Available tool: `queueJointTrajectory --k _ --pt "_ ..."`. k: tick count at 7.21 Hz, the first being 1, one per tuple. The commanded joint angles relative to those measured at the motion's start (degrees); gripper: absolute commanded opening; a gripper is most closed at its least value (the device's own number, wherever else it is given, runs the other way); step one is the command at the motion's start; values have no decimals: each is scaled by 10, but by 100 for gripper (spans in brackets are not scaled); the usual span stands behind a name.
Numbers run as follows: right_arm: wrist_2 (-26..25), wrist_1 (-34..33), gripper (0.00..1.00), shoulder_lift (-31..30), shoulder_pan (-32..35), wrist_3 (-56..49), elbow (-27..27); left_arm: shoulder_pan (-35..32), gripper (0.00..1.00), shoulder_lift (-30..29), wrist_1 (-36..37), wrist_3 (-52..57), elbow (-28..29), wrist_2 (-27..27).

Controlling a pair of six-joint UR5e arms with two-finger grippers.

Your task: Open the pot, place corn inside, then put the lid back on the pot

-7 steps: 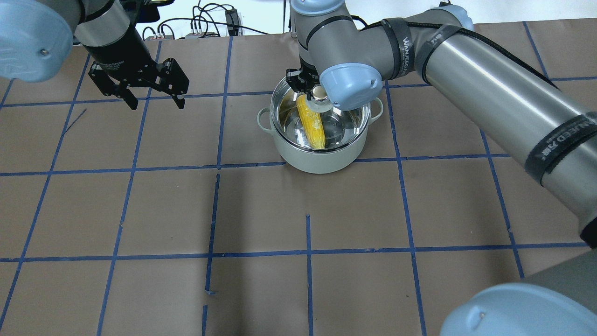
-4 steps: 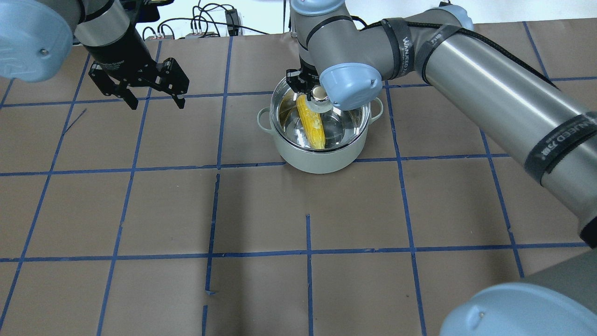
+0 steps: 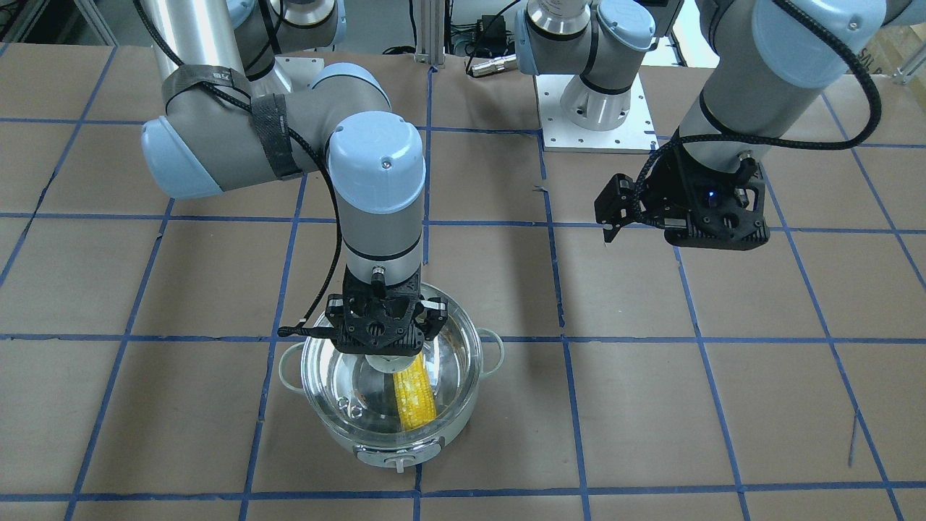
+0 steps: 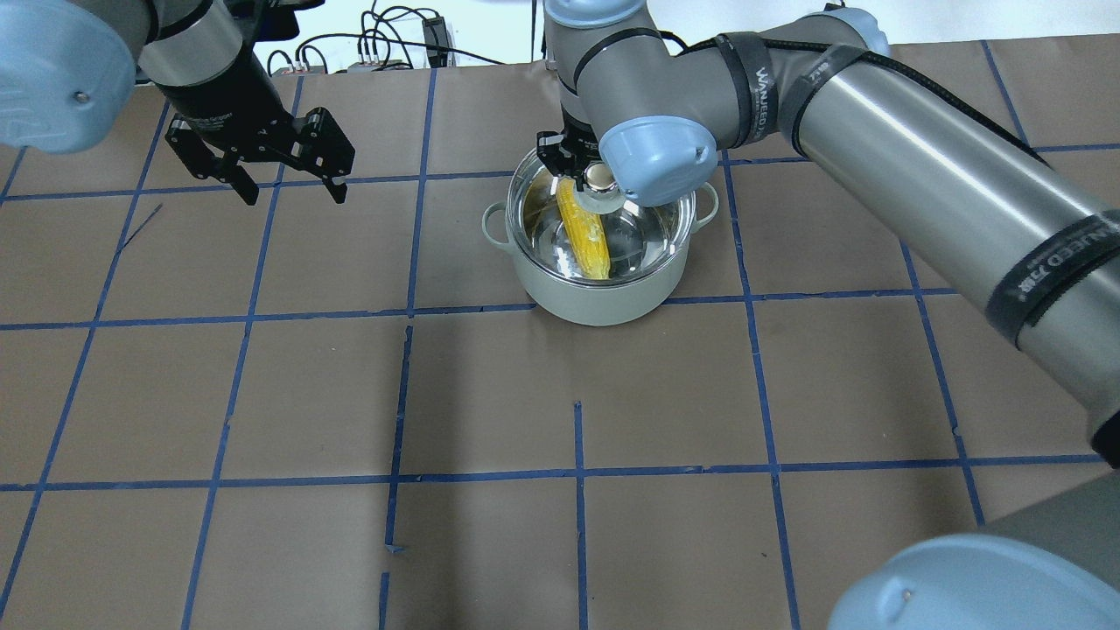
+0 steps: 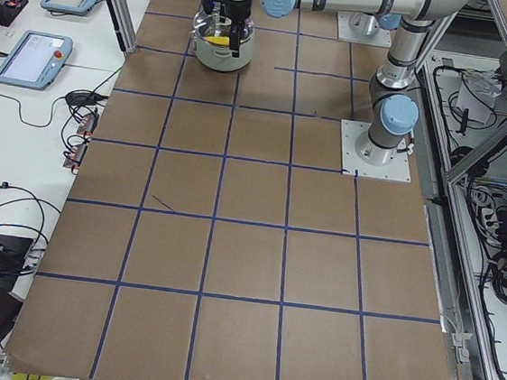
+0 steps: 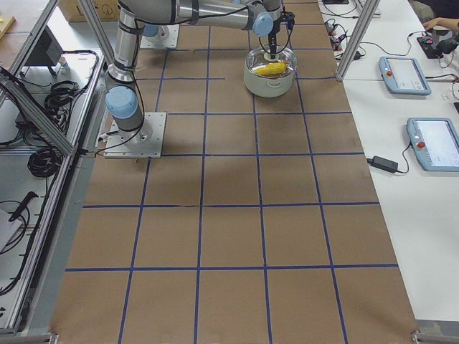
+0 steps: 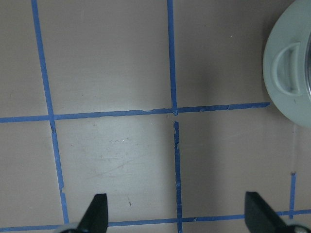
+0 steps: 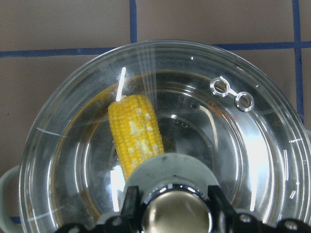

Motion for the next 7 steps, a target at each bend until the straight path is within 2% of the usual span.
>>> queueJointTrajectory --k 1,4,5,7 --pt "0 4 36 -1 1 0 0 0 100 0 0 0 0 0" --pt "1 3 37 2 1 0 0 0 100 0 0 0 0 0" --pt "-1 4 59 2 1 -1 0 0 100 0 0 0 0 0" --pt "0 4 85 2 1 -1 0 0 100 1 0 0 0 0"
